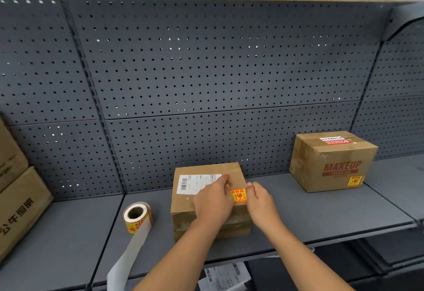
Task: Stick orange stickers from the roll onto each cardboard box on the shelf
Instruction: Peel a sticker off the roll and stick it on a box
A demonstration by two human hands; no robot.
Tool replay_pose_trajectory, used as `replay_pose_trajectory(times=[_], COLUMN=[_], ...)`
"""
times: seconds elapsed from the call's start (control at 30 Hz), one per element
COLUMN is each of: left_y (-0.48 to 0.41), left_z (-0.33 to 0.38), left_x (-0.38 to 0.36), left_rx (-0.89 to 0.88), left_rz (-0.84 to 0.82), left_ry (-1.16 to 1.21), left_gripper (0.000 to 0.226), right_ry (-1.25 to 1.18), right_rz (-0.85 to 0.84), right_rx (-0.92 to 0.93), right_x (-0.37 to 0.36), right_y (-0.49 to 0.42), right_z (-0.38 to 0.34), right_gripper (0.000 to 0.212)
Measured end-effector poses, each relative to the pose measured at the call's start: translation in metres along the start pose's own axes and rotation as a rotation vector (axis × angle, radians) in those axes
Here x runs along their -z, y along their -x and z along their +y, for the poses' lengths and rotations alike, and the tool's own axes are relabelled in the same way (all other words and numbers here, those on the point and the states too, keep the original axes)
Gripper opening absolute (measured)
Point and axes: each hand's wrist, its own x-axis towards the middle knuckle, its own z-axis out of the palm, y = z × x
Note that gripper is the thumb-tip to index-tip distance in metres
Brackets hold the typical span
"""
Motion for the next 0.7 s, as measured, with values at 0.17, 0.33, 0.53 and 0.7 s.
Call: replay_pose_trajectory(times=[0.17, 0.33, 0.53, 0.7], left_y=[0.003, 0.003, 0.004, 0.005], left_z=[-0.007, -0.014, -0.017, -0.014], left_x=[0.005, 0.009, 0.017, 0.023], left_rx=[-0.079, -0.164, -0.175, -0.241], left_rz=[-0.108, -0.214, -0.281, -0.334], left_ry=[0.06, 0.093, 0.169, 0.125], left_gripper=[0.051, 0.055, 0.057, 0.066], right_ry=[0.029, -0.001, -0.033, -0.02], right_rz=[-0.106, -0.166, -0.144, -0.173], right_rx=[0.0, 0.035, 0.025, 0.055], right_x=[0.009, 0.012, 0.011, 0.016], right_y=[0.007, 0.007, 0.009, 0.015], right_z=[0.001, 0.005, 0.01, 0.013], right_gripper=[0.035, 0.03, 0.041, 0.034])
